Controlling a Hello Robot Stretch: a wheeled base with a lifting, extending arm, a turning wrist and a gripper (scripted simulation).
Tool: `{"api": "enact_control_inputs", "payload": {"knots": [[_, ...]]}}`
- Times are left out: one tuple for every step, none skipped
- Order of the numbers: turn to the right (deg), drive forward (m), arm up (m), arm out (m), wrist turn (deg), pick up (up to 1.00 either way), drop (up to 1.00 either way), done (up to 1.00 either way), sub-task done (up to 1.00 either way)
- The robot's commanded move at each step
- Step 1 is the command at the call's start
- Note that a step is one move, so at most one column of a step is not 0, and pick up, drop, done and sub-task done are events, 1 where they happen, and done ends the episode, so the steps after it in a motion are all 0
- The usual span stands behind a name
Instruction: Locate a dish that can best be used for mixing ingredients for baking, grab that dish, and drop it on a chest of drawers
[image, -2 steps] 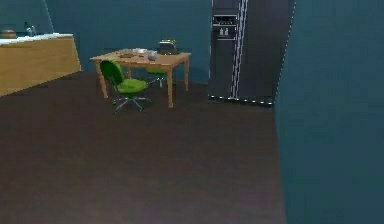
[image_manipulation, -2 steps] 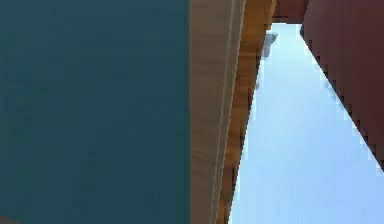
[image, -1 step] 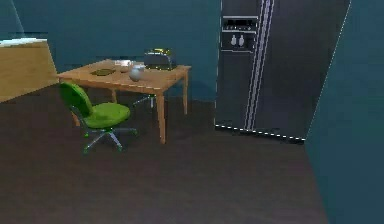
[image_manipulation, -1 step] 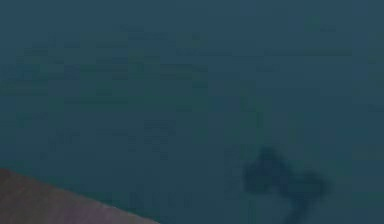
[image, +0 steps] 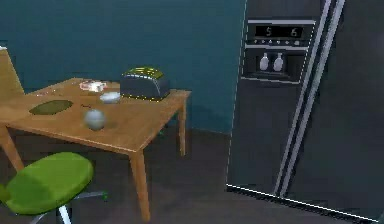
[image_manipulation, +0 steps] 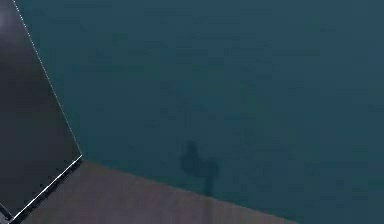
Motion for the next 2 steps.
{"api": "enact_control_inputs", "payload": {"knots": [[0.0, 0.95, 0.00, 0.00, 0.0, 0.00, 0.00, 0.00, 0.00], [-45.0, 0.00, 0.00, 0.00, 0.0, 0.00, 0.00, 0.00, 0.00]]}}
